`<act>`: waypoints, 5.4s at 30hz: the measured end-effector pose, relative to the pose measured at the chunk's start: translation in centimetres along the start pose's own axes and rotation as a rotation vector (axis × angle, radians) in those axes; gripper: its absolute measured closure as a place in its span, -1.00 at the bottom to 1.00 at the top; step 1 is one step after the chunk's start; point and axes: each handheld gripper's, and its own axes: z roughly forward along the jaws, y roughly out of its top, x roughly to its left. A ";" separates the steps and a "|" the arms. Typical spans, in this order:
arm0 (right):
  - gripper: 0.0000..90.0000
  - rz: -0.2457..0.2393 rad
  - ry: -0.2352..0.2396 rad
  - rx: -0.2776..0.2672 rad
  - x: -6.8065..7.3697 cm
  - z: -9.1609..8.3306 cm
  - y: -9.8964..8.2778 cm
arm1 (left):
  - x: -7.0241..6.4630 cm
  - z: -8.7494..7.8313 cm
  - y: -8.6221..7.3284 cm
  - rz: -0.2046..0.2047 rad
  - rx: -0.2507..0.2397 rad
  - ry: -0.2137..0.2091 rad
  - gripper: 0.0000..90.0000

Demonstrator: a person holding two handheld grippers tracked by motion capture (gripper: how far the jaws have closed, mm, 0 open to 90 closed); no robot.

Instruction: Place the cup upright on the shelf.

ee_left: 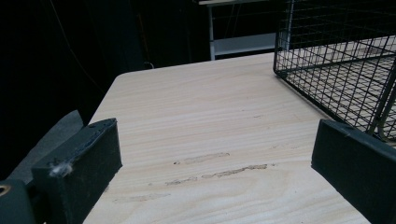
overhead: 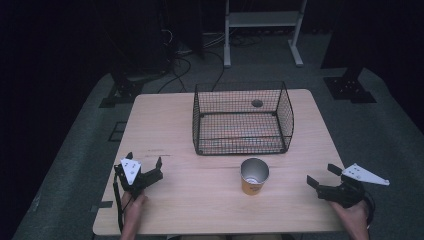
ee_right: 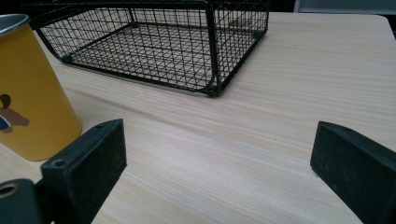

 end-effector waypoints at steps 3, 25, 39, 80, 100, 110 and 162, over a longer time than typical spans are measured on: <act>-0.93 0.001 0.004 0.002 0.1 0.0 0.0 | 0.0 0.0 0.0 0.000 -0.001 0.001 -0.98; -0.93 -0.045 0.022 0.017 1.3 0.4 0.5 | 0.0 -0.1 0.0 -0.002 -0.004 -0.005 -0.98; -0.93 -0.051 0.048 0.022 1.5 0.4 0.5 | 0.0 -0.1 0.0 0.002 -0.004 -0.007 -0.98; -0.93 -0.230 0.257 0.125 7.5 3.7 2.4 | -0.1 -0.1 0.0 0.005 -0.004 -0.005 -0.98; -0.95 -0.269 0.311 0.153 9.7 5.3 3.4 | -0.1 -0.1 0.0 0.005 -0.004 -0.006 -0.98; -0.95 -0.297 0.319 0.172 11.0 6.5 4.1 | -0.1 -0.1 0.0 0.003 -0.006 -0.007 -0.98; -0.70 -0.316 0.467 0.236 12.6 9.8 8.8 | -0.1 -0.1 0.0 0.002 -0.004 -0.006 -0.98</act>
